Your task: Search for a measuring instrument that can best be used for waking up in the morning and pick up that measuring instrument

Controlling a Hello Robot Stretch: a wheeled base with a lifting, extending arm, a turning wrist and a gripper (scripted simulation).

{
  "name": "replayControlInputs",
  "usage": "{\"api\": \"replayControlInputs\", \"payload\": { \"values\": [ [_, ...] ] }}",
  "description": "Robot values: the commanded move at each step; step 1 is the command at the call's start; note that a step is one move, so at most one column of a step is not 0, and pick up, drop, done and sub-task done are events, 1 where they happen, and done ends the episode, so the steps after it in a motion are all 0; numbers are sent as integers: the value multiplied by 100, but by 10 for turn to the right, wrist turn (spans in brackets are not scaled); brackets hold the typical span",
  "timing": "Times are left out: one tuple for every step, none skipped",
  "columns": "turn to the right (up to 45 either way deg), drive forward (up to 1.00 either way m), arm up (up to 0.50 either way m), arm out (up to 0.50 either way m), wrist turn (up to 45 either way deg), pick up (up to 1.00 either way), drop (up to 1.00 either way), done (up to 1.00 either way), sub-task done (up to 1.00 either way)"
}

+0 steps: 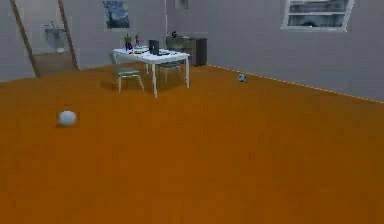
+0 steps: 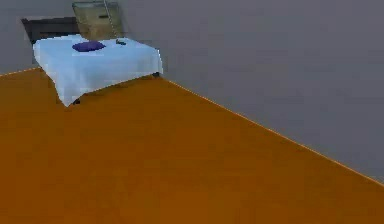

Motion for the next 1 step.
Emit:
{"api": "replayControlInputs", "payload": {
  "values": [
    [-420, 0, 0, 0, 0, 0, 0, 0, 0]
  ]
}}
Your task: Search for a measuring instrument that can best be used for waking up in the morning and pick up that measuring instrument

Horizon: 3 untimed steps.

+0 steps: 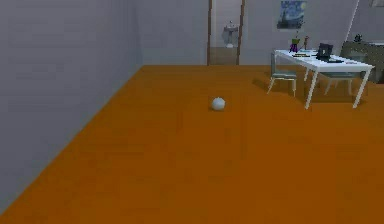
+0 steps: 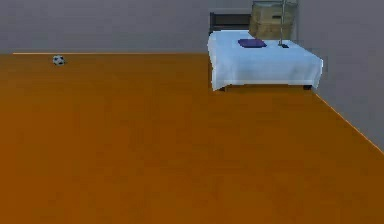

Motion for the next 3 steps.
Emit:
{"api": "replayControlInputs", "payload": {
  "values": [
    [0, 45, 0, 0, 0, 0, 0, 0, 0],
    [-30, 0, 0, 0, 0, 0, 0, 0, 0],
    [0, 100, 0, 0, 0, 0, 0, 0, 0]
  ]
}}
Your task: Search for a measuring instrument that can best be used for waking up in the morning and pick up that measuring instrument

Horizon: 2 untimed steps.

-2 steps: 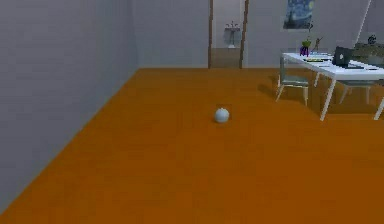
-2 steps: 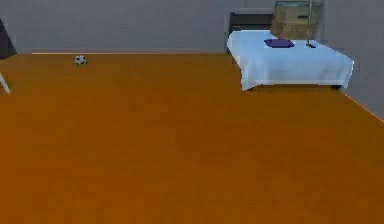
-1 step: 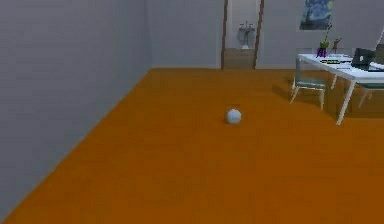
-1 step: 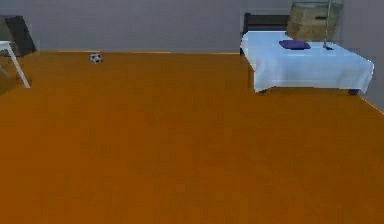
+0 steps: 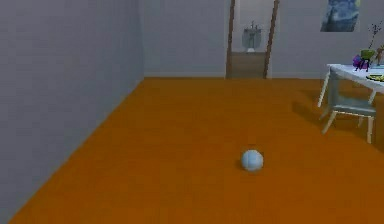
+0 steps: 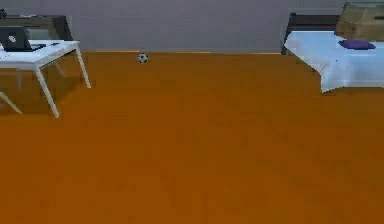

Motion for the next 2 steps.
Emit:
{"api": "replayControlInputs", "payload": {
  "values": [
    [0, 100, 0, 0, 0, 0, 0, 0, 0],
    [-60, 0, 0, 0, 0, 0, 0, 0, 0]
  ]
}}
